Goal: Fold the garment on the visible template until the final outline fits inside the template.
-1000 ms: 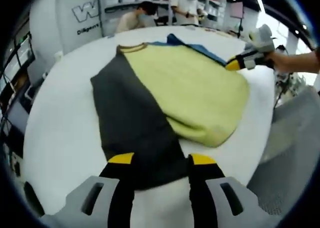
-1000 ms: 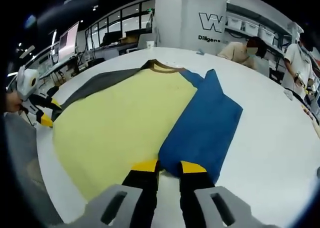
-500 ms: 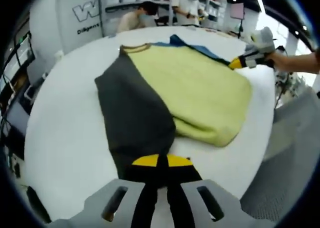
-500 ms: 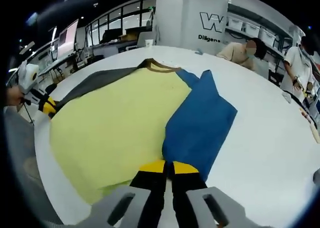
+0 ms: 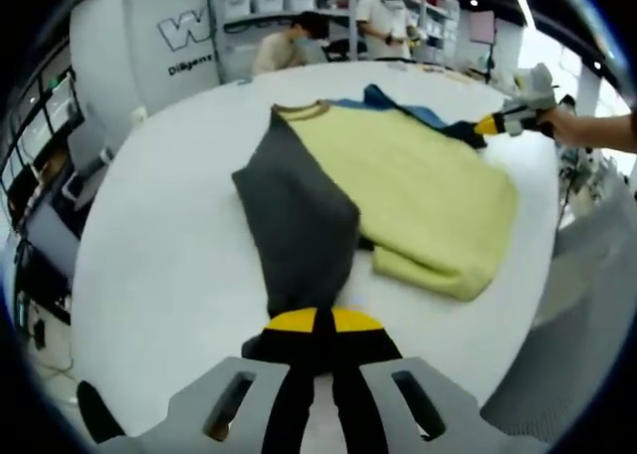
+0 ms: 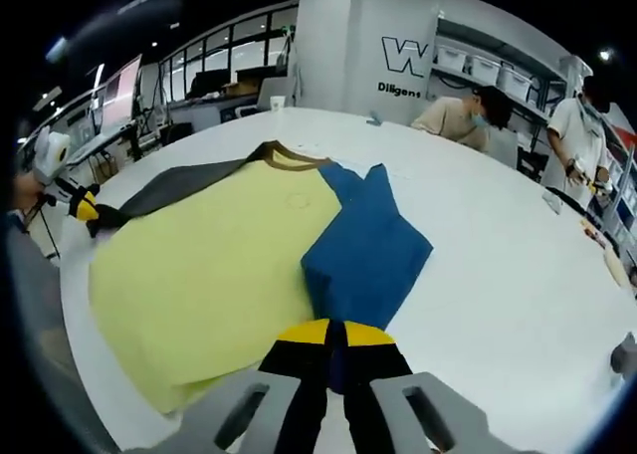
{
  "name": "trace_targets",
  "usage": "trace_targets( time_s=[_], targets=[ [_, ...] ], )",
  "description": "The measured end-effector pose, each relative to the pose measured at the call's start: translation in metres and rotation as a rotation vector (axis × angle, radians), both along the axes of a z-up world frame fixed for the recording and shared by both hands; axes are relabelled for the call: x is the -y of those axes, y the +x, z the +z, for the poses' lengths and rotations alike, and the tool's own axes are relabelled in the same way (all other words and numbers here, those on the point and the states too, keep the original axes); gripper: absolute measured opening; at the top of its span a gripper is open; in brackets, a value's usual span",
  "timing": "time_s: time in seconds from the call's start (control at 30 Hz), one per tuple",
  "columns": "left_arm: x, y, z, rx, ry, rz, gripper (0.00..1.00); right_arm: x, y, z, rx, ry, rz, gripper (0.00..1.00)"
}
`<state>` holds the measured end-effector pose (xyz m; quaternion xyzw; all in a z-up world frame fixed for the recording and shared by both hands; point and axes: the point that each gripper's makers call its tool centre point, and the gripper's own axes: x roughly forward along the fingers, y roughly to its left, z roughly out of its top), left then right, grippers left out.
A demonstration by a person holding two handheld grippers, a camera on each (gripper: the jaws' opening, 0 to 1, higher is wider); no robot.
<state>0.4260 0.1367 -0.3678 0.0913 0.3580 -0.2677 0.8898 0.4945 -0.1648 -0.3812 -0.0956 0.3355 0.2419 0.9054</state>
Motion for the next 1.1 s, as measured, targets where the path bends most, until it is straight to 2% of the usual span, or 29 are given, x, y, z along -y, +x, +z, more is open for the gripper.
trace_targets(
  time_s=[0.13, 0.23, 0.37, 0.6, 0.73, 0.97, 1.1],
  targets=[
    [0.001, -0.022, -0.014, -0.068, 0.024, -0.027, 0.0, -0.001, -0.007, -0.003, -0.012, 0.007, -0.008, 0.0],
    [-0.001, -0.028, -0.018, -0.083, 0.05, -0.034, 0.0, -0.001, -0.009, -0.004, -0.014, 0.002, -0.004, 0.0],
    [-0.003, -0.027, -0.022, -0.083, 0.072, -0.045, 0.0, 0.0, -0.009, -0.004, -0.014, -0.003, -0.009, 0.0],
    [-0.006, -0.025, -0.021, -0.075, 0.07, -0.015, 0.0, 0.004, -0.009, -0.005, -0.017, -0.023, -0.015, 0.0],
    [-0.008, -0.022, -0.019, -0.068, 0.069, -0.023, 0.0, 0.01, -0.006, -0.003, -0.014, -0.039, -0.024, 0.0],
    [-0.017, -0.016, -0.019, -0.081, 0.079, -0.034, 0.0, 0.016, -0.003, -0.002, -0.016, -0.049, -0.013, 0.0],
    [-0.03, -0.01, -0.009, -0.062, 0.089, -0.029, 0.0, 0.024, 0.003, 0.005, 0.007, -0.051, -0.024, 0.0]
  ],
)
